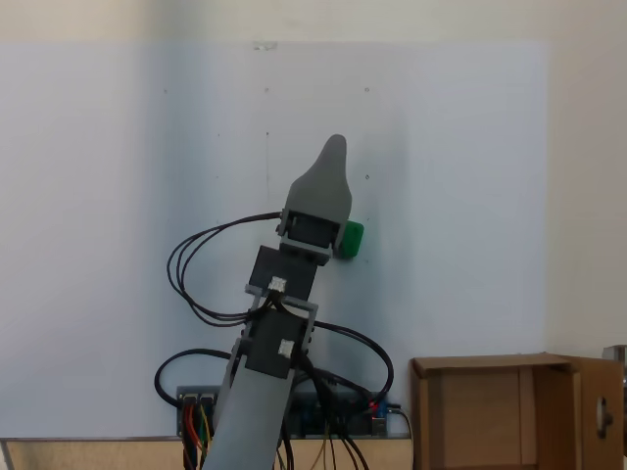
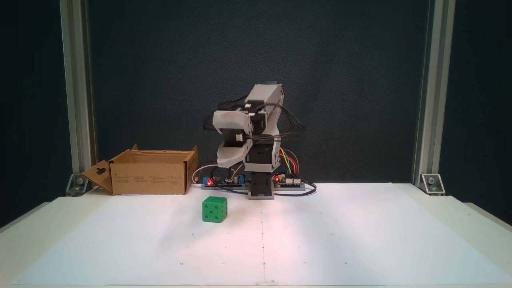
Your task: Grasp a green dice and put it in the bin.
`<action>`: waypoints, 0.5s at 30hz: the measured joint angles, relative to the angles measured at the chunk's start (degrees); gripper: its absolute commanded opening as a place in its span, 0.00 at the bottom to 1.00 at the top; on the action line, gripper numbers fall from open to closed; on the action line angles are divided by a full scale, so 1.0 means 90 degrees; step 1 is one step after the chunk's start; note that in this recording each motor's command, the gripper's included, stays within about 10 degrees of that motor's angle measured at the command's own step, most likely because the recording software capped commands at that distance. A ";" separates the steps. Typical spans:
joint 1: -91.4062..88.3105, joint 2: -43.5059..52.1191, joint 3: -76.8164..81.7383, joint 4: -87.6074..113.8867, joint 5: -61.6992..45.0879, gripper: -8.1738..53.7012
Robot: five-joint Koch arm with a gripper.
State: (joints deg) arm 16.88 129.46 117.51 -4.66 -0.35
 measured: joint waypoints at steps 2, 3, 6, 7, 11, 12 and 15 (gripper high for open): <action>0.0049 0.0000 -0.0176 0.0508 -0.0020 0.85; 0.0098 0.0000 -0.0195 0.0850 -0.0078 0.85; 0.0137 0.0000 -0.0244 0.1963 -0.0479 0.85; 0.0186 0.0000 -0.0371 0.2324 -0.0547 0.85; 0.0381 0.0000 -0.0977 0.3721 -0.0645 0.85; 0.0400 0.0000 -0.1006 0.3984 -0.0645 0.85; 0.0449 0.0000 -0.1211 0.4707 -0.0654 0.85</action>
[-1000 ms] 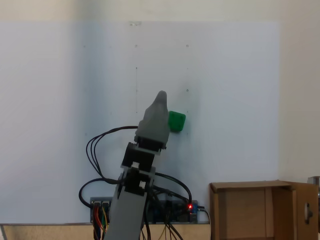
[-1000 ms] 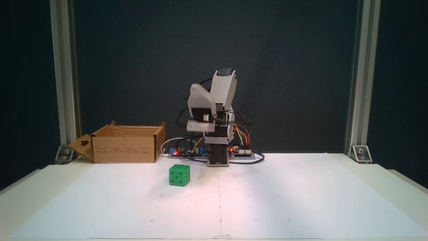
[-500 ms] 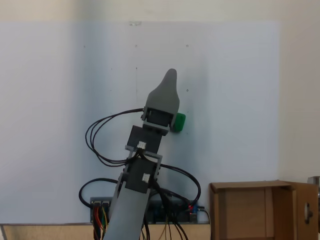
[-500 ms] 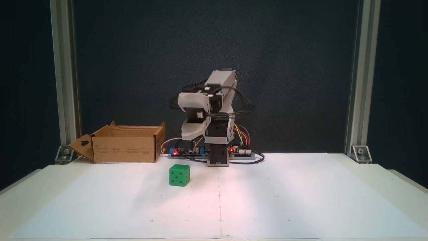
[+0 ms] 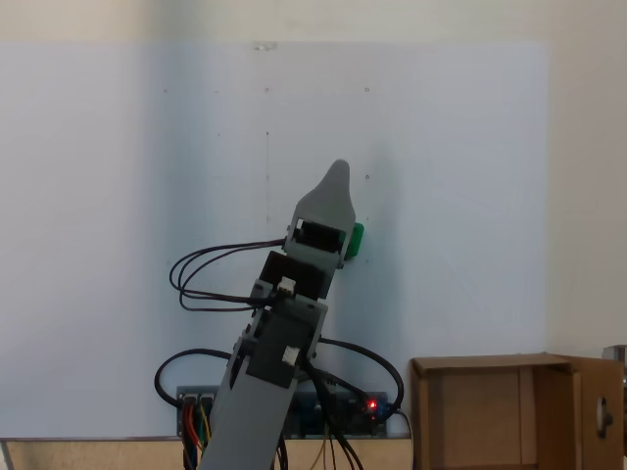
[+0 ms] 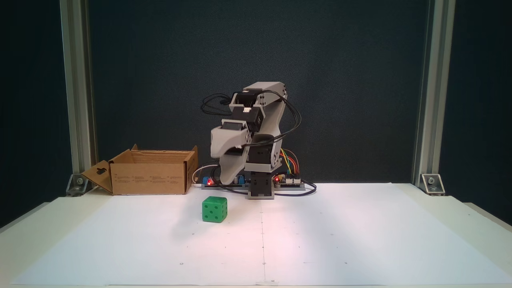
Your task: Grasp a green dice and put it in the bin.
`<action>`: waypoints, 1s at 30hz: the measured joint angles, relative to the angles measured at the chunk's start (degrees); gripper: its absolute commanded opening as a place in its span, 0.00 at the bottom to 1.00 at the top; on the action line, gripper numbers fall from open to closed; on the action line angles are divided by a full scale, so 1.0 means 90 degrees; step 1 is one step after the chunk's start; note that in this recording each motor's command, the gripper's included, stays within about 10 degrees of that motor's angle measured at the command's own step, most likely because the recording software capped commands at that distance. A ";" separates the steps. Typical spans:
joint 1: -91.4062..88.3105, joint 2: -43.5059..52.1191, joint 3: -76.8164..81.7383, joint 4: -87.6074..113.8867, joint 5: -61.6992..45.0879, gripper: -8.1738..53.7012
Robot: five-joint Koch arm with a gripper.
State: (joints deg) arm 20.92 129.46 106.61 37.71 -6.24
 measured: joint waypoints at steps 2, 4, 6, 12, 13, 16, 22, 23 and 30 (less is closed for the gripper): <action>0.0039 0.0000 -0.0439 0.0459 -0.0166 0.85; 0.0127 0.0000 -0.0488 0.0713 -0.0342 0.85; 0.0176 0.0000 -0.0488 0.0898 -0.0420 0.85; 0.0303 -0.0049 -0.0488 0.0937 -0.0459 0.85; 0.0322 -0.0068 -0.0488 0.0947 -0.0459 0.85; 0.0430 -0.0166 -0.0488 0.1094 -0.0459 0.85; 0.0859 -0.0215 -0.0479 0.1416 -0.0508 0.85; 0.0889 -0.0205 -0.0488 0.1465 -0.0527 0.85; 0.0908 -0.0205 -0.0488 0.1611 -0.0547 0.85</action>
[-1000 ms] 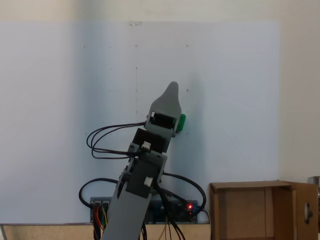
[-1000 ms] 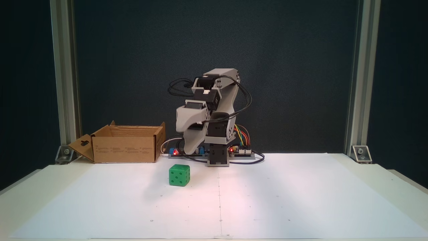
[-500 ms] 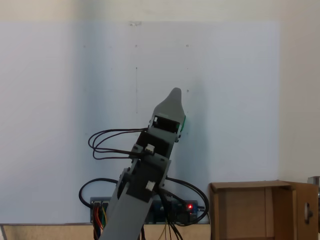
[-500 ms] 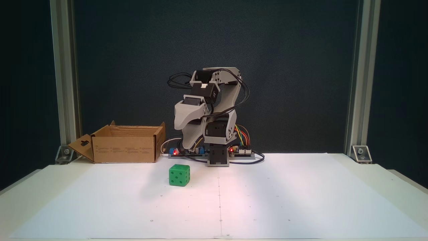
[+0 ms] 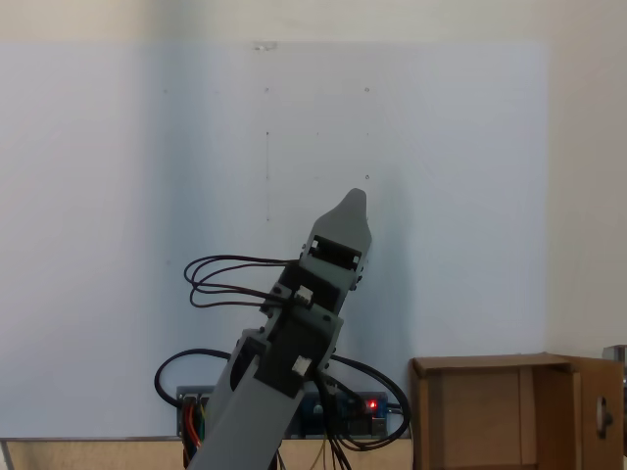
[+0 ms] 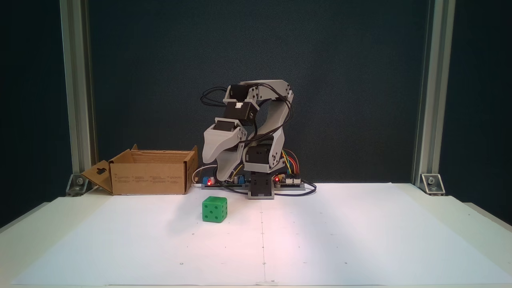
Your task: Grasp a green dice and put it in the bin.
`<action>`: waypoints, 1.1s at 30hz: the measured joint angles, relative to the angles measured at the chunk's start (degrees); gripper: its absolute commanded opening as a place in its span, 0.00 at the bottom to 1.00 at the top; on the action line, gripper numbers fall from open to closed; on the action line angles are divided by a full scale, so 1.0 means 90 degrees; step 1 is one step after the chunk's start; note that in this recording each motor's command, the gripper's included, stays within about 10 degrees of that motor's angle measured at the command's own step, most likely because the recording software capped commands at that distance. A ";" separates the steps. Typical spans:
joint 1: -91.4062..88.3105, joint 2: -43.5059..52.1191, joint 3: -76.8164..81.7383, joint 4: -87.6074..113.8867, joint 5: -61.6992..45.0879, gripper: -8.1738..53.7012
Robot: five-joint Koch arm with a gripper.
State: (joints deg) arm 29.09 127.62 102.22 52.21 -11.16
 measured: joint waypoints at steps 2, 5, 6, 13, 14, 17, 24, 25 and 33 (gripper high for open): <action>0.0000 0.0000 0.0000 0.0020 0.0000 0.85; 0.0000 0.0000 0.0000 0.0020 0.0000 0.85; 0.0000 0.0000 0.0000 0.0020 0.0000 0.85; 0.0088 0.0000 0.0000 0.0254 -0.0547 0.85; 0.0127 0.0000 0.0000 0.0322 -0.0605 0.85; 0.0234 -0.0039 -0.0244 0.0518 -0.0811 0.85; 0.0430 -0.0615 -0.0850 0.1006 -0.1025 0.85; 0.0518 -0.0615 -0.0840 0.1064 -0.1025 0.85; 0.0703 -0.1348 -0.2559 0.2510 -0.1074 0.85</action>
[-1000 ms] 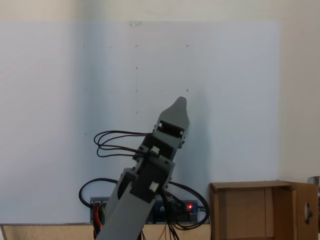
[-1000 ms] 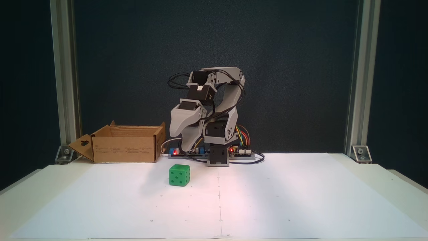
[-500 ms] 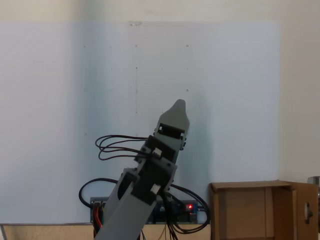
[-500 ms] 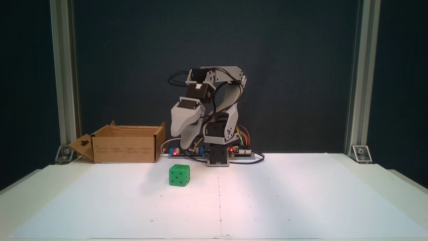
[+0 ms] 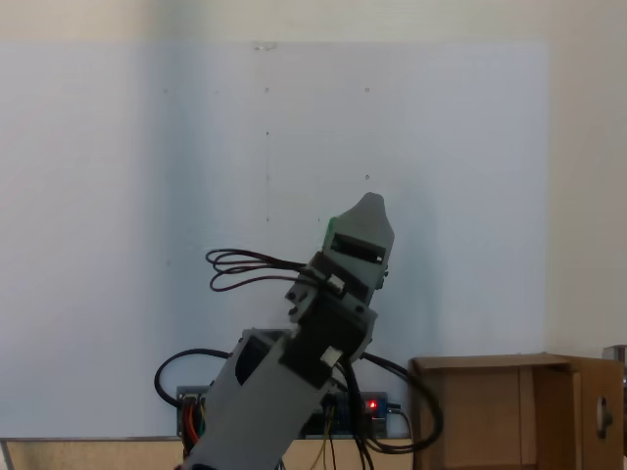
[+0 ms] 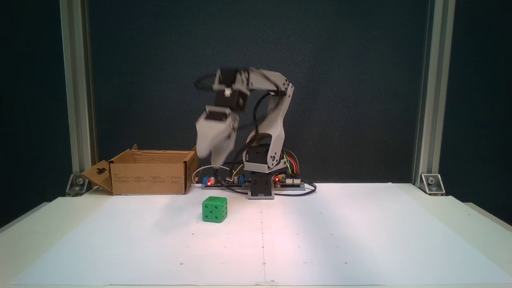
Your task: Grasp a green dice and put it in the bin.
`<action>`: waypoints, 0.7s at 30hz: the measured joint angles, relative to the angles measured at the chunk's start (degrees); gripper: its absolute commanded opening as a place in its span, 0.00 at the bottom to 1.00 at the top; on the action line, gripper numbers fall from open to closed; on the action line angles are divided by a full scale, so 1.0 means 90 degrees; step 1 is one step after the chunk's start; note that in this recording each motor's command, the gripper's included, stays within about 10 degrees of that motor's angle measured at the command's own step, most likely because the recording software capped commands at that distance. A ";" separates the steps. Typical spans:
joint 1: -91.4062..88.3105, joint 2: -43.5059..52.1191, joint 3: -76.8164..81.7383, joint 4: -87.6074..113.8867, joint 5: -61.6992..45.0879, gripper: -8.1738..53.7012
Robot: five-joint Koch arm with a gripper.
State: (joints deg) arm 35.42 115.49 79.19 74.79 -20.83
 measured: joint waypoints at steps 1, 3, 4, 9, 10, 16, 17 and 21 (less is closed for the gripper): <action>-0.0020 -0.0215 -0.0352 0.0273 0.0000 0.85; -0.0010 -0.0693 -0.1270 0.1104 0.0000 0.86; -0.0010 -0.0713 -0.1270 0.1250 0.0000 0.86; -0.0039 -0.0820 -0.1260 0.2471 0.0000 0.86; -0.0039 -0.0811 -0.1260 0.2568 0.0000 0.86; -0.0049 -0.0889 -0.1250 0.2598 -0.0010 0.87; -0.0049 -0.0957 -0.1240 0.2598 -0.0010 0.87; -0.0049 -0.1289 -0.1240 0.2598 -0.0020 0.88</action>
State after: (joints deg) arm 34.98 103.89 68.03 98.17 -21.01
